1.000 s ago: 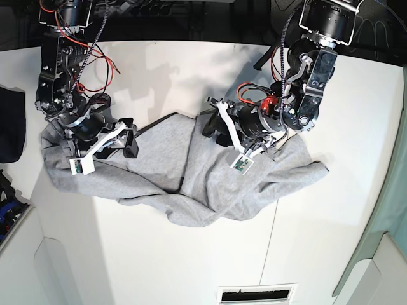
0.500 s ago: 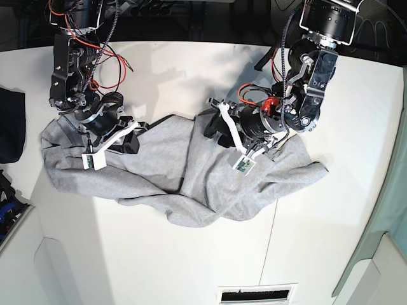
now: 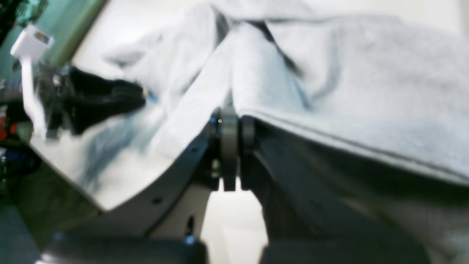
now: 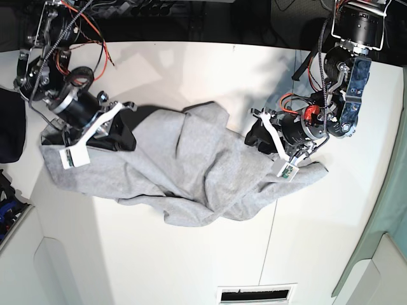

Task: Layout the t-shirt on the table in an organized manner, then fold the t-shirt properly
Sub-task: 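Drag the shirt with both grippers to spread it across the table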

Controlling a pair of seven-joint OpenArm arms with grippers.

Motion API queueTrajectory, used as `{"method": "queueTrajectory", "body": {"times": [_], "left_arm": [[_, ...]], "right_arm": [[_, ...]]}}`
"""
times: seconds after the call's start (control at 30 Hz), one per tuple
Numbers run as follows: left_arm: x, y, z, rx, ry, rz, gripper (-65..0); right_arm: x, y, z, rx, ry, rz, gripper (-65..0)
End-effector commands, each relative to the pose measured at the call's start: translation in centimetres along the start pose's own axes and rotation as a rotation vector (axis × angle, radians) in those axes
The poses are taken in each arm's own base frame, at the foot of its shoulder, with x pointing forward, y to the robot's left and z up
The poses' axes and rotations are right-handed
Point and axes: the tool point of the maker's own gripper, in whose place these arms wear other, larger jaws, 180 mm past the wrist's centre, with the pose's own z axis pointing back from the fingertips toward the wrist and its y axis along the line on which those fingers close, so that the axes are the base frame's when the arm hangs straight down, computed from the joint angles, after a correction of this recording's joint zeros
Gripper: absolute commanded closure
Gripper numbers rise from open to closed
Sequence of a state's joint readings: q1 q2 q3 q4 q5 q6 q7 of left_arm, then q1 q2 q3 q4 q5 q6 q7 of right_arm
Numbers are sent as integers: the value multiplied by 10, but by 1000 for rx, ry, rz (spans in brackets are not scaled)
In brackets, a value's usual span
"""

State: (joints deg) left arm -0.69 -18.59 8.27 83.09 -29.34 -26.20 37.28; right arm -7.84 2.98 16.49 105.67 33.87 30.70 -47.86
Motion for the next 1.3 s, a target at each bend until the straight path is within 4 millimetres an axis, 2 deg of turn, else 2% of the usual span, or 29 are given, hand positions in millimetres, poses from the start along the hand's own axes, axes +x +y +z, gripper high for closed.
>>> {"method": "queueTrajectory", "body": {"times": [0.0,0.1,0.23,0.43,0.57,0.6,0.63,0.7,0.73,0.83,0.97,1.07,1.2,1.27], "left_arm": [[18,6,6,-1,-49,-16,-288],[17,18,15,11,-42,-20,-288],[20,30,27,25,-36,-46,-288],[33,47,45,70,-54,-102,-288],[52,77,60,179,-143,-75,-288],[60,88,66,221,-182,-57,-288],[66,97,72,259,-219,-37,-288],[73,111,80,313,-260,-5,-288],[73,112,81,318,-261,-3,-288],[63,118,76,335,-231,-3,-288],[52,135,65,361,-233,40,-288],[49,139,48,304,-218,45,-288],[57,154,31,291,-198,89,-291],[67,157,27,273,-206,95,-291]], "right_arm": [[9,9,10,29,-46,5,0],[-15,17,32,39,-14,-20,0],[-49,15,59,1,44,-71,0],[-91,-2,91,-95,137,-130,0],[-107,-15,100,-170,200,-113,0],[-109,-18,100,-186,211,-105,-29],[-110,-19,101,-194,216,-101,-87],[-109,-20,101,-196,210,-105,-187],[-107,-20,100,-196,198,-104,-216],[-88,-19,95,-182,110,-105,-232],[-56,-24,83,-184,19,-61,-232],[-36,-32,76,-212,-14,-5,-237],[-18,-44,64,-235,-68,18,-357],[-19,-51,54,-234,-67,-6,-370]]}}
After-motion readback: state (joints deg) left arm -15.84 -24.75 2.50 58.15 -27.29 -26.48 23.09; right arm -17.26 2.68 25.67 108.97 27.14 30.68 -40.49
